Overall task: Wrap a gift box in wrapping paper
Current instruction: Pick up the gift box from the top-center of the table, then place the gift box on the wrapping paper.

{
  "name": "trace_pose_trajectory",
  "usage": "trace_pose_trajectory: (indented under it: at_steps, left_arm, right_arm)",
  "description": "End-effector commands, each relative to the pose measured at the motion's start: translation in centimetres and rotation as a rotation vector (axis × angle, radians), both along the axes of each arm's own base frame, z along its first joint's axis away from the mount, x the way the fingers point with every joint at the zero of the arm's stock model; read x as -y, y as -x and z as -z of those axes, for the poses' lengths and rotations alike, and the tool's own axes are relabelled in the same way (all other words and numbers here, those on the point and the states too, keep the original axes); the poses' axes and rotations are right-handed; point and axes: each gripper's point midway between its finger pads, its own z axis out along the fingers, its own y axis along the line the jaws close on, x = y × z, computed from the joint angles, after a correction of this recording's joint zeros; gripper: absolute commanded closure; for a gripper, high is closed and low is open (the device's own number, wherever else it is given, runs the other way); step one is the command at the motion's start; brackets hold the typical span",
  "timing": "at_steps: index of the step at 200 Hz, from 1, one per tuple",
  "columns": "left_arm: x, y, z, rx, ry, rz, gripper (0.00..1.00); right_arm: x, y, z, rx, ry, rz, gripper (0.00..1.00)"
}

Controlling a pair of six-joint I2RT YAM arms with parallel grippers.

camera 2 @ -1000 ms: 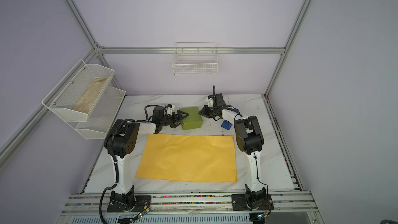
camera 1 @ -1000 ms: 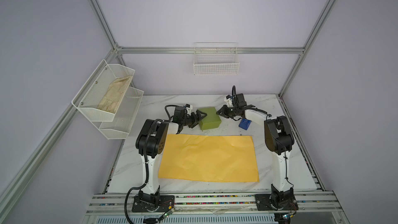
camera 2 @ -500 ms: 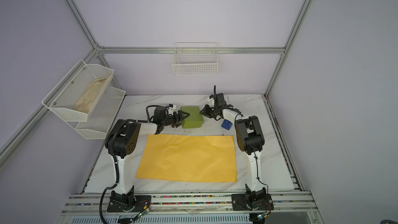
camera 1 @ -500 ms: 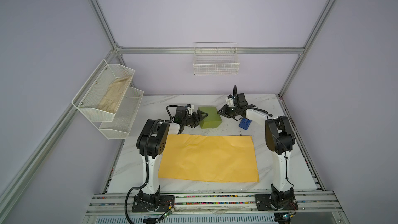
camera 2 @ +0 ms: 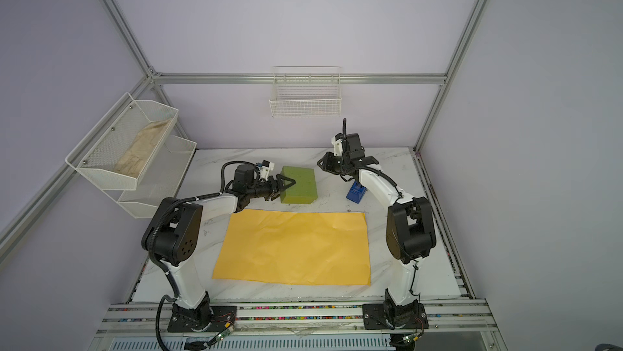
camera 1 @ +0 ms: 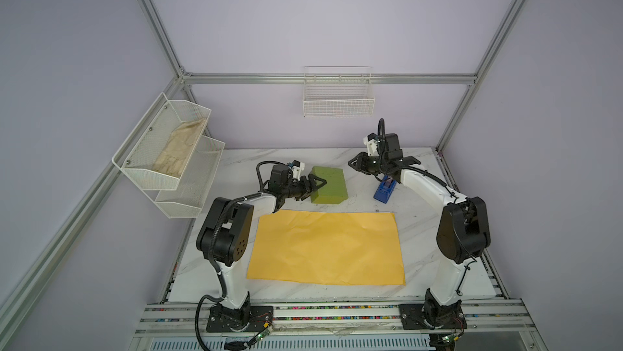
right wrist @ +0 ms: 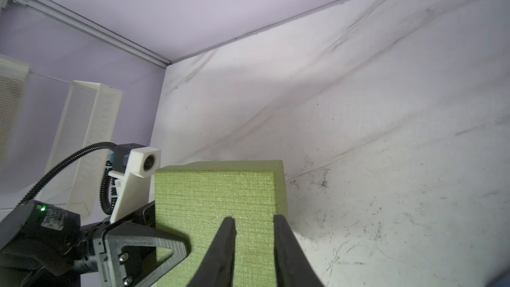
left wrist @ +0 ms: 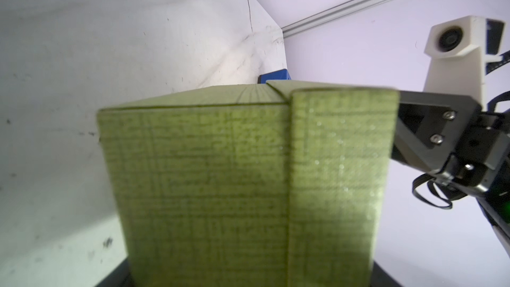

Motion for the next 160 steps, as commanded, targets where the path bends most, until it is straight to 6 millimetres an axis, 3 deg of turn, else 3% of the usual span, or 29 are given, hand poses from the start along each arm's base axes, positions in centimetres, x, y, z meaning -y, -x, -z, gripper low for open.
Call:
trace_pose_trajectory:
  at_steps: [1, 75, 112, 160]
  left_arm:
    - [0.3, 3.7, -0.8, 0.015, -0.03, 0.072, 0.29]
    - [2.4, 12.6, 0.8, -0.075, -0.053, 0.194, 0.28]
    - [2.4, 15.9, 2.1, -0.101, -0.065, 0.226, 0.27]
    - [2.5, 18.4, 3.3, -0.147, -0.066, 0.249, 0.26]
  right_arm:
    - [1.3, 1.8, 0.2, -0.022, 0.025, 0.021, 0.71]
    - [3.1, 7.4, 2.2, -0.083, 0.032, 0.019, 0.71]
    - [3.4, 8.6, 2.3, -0.092, 0.026, 0.018, 0.7]
    - [3.5, 9.0, 2.3, -0.096, 0.034, 0.009, 0.7]
